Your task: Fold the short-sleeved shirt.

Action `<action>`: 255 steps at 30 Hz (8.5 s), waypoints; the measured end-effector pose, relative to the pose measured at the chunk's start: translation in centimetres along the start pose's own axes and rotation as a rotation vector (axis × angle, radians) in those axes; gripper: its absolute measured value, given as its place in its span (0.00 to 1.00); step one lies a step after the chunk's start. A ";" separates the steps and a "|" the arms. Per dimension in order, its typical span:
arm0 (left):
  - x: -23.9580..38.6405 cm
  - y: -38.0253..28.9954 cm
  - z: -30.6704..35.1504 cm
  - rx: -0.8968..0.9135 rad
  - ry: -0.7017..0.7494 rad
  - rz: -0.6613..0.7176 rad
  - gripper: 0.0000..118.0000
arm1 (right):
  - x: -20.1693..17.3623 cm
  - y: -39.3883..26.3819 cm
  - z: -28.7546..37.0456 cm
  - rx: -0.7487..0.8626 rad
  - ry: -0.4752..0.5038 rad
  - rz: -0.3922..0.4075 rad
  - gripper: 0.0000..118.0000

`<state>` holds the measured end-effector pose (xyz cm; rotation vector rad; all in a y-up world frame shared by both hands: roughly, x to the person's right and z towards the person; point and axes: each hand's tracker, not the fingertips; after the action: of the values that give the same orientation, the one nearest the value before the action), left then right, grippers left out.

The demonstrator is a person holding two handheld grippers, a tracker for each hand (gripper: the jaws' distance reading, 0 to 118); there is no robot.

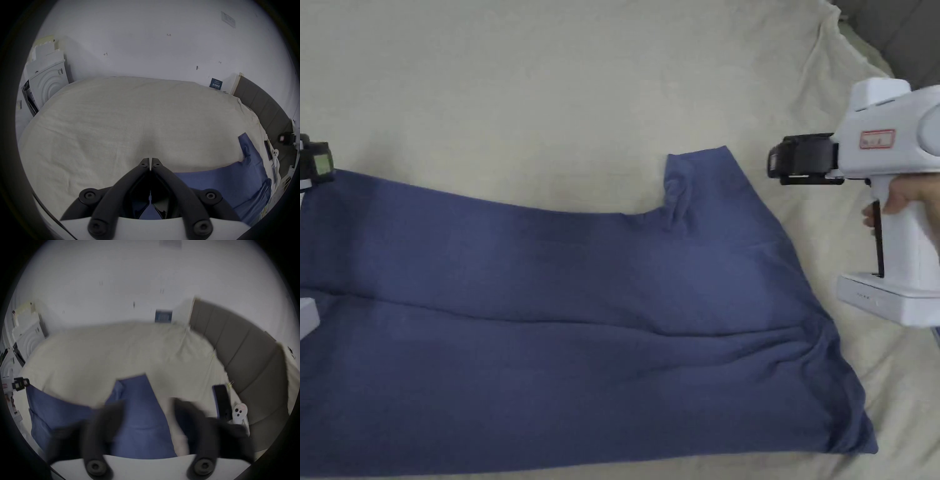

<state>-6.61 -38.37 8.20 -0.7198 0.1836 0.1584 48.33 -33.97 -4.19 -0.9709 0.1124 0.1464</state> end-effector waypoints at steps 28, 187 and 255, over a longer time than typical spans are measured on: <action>-1.6 -0.3 0.7 -0.053 0.037 0.064 0.00 | 2.5 -2.2 -6.0 -0.074 -0.023 -0.185 0.01; 24.0 -17.9 3.2 -0.518 -0.389 -0.165 0.43 | -2.1 -31.5 23.3 0.696 -0.090 -0.274 0.00; 2.3 -19.8 3.3 -0.504 -0.632 0.327 1.00 | -5.5 -29.2 21.7 0.628 0.005 -0.182 0.00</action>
<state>0.09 -50.66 22.75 -1.0993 -0.3608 0.7515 48.67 -32.61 32.60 -0.3511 0.0670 -0.0598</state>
